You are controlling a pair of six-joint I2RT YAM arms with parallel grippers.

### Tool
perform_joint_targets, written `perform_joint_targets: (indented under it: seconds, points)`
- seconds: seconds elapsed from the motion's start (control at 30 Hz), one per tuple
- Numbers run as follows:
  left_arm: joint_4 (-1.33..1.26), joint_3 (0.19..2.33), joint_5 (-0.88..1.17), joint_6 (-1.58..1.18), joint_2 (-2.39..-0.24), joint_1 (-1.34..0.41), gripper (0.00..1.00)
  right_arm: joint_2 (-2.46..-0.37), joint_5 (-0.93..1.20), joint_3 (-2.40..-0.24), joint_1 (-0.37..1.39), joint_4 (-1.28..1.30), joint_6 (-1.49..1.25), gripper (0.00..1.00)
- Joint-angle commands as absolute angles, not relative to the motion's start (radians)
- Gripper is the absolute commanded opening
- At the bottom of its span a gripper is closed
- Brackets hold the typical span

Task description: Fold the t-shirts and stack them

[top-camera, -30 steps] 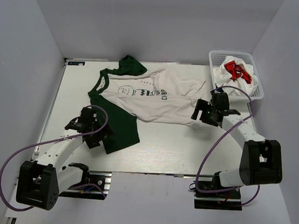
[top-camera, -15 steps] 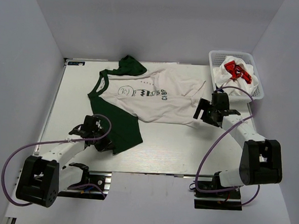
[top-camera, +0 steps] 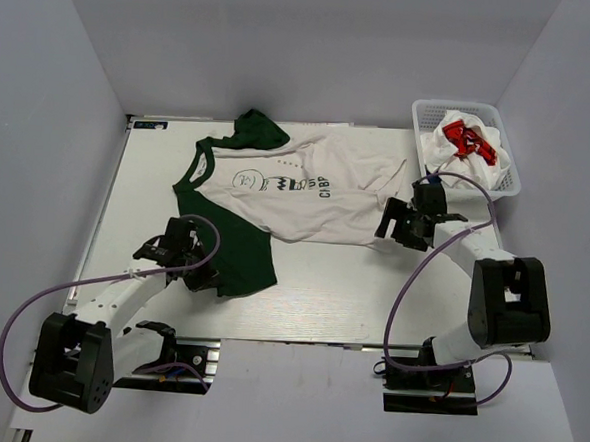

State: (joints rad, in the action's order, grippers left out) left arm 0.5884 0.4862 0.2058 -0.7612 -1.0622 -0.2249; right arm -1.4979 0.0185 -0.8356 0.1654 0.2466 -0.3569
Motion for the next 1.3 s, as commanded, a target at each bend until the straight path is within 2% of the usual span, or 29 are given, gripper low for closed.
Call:
perform_joint_targets:
  seconds: [0.0,0.47,0.87,1.2,1.27]
  points:
    - [0.635,0.522,0.175,-0.732,-1.054,-0.229,0.0,-1.537,0.104,-0.888,0.161,0.195,-0.318,0.9]
    - [0.658,0.56,0.137,-0.713,-1.135,-0.229,0.0,-1.612,0.247,-0.91,0.163,0.146,-0.325,0.9]
    - [0.658,0.56,0.127,-0.713,-1.135,-0.229,0.0,-1.609,0.189,-0.925,0.16,0.12,-0.376,0.9]
    - [0.649,0.578,0.118,-0.704,-1.144,-0.229,0.0,-1.611,0.225,-0.948,0.161,0.114,-0.354,0.9]
    - [0.649,0.578,0.118,-0.704,-1.144,-0.229,0.0,-1.618,0.236,-0.945,0.161,0.112,-0.348,0.86]
